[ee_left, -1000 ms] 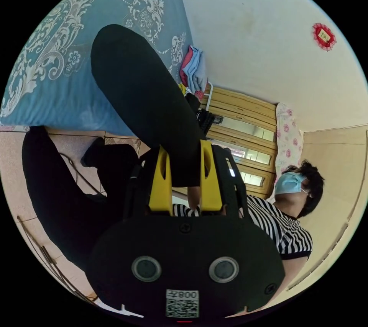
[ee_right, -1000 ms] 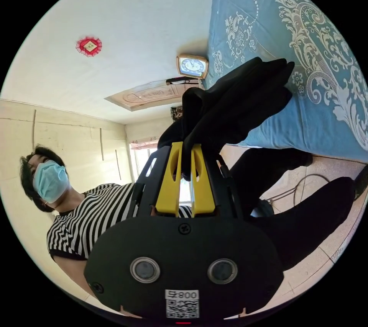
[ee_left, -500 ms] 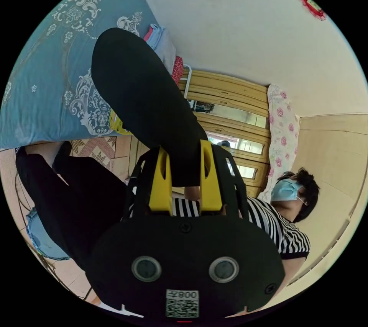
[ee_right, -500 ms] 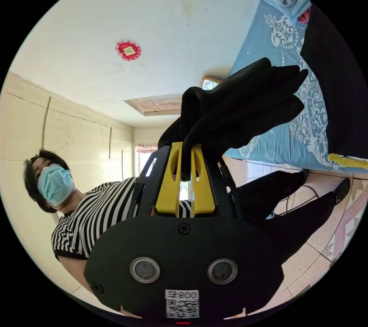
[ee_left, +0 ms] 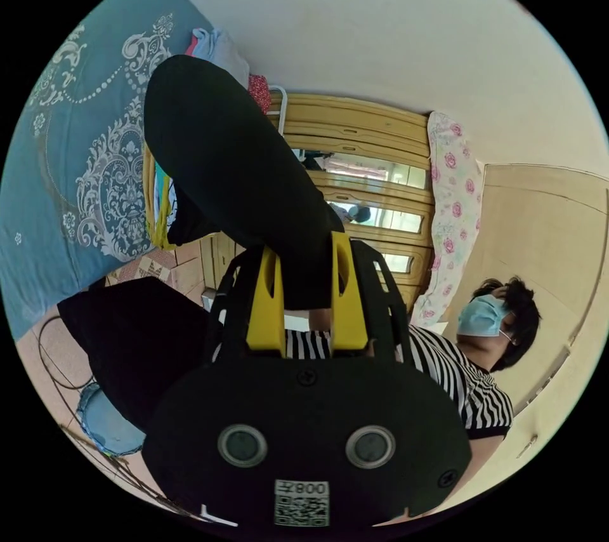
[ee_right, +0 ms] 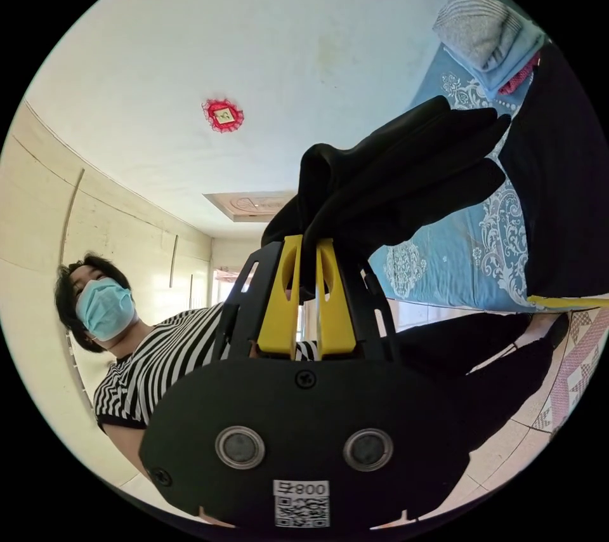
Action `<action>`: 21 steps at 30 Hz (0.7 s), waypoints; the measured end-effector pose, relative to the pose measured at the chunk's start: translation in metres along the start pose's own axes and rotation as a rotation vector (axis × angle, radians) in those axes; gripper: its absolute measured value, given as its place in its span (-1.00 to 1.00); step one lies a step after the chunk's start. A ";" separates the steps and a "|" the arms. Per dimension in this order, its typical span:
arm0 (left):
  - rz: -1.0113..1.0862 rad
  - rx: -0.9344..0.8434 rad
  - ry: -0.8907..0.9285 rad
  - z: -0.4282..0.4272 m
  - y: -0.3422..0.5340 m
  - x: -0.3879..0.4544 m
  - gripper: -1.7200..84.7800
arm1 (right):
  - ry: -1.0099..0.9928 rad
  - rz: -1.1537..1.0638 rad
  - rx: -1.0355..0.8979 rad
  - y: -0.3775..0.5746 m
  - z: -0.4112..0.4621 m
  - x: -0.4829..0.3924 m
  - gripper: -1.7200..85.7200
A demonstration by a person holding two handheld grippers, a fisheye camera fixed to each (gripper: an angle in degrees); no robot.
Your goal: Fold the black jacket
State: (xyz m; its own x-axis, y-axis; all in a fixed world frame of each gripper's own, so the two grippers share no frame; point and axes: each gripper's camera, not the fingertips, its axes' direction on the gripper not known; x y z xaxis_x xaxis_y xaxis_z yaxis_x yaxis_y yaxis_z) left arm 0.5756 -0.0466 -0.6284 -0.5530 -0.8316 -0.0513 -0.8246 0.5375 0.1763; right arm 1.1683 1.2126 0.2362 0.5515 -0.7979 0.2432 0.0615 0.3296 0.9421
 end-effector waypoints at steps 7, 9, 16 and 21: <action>0.050 -0.059 -0.015 0.053 -0.096 -0.012 -0.67 | 0.016 -0.023 0.047 -0.055 -0.058 -0.062 -0.92; 0.072 -0.070 -0.016 0.086 -0.139 -0.016 -0.67 | 0.022 -0.047 0.058 -0.088 -0.092 -0.086 -0.91; 0.194 -0.046 -0.017 0.212 -0.283 -0.017 -0.67 | 0.045 -0.196 0.037 -0.224 -0.219 -0.161 -0.91; 0.323 0.009 -0.014 0.324 -0.427 -0.013 -0.67 | 0.182 -0.312 0.004 -0.362 -0.323 -0.238 -0.91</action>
State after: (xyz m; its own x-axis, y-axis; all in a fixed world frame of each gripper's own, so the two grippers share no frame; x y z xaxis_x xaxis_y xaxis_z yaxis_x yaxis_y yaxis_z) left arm 0.8963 -0.2200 -1.0211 -0.7876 -0.6161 -0.0079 -0.6075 0.7744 0.1768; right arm 1.2840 1.4461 -0.2378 0.6455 -0.7571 -0.1008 0.2474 0.0824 0.9654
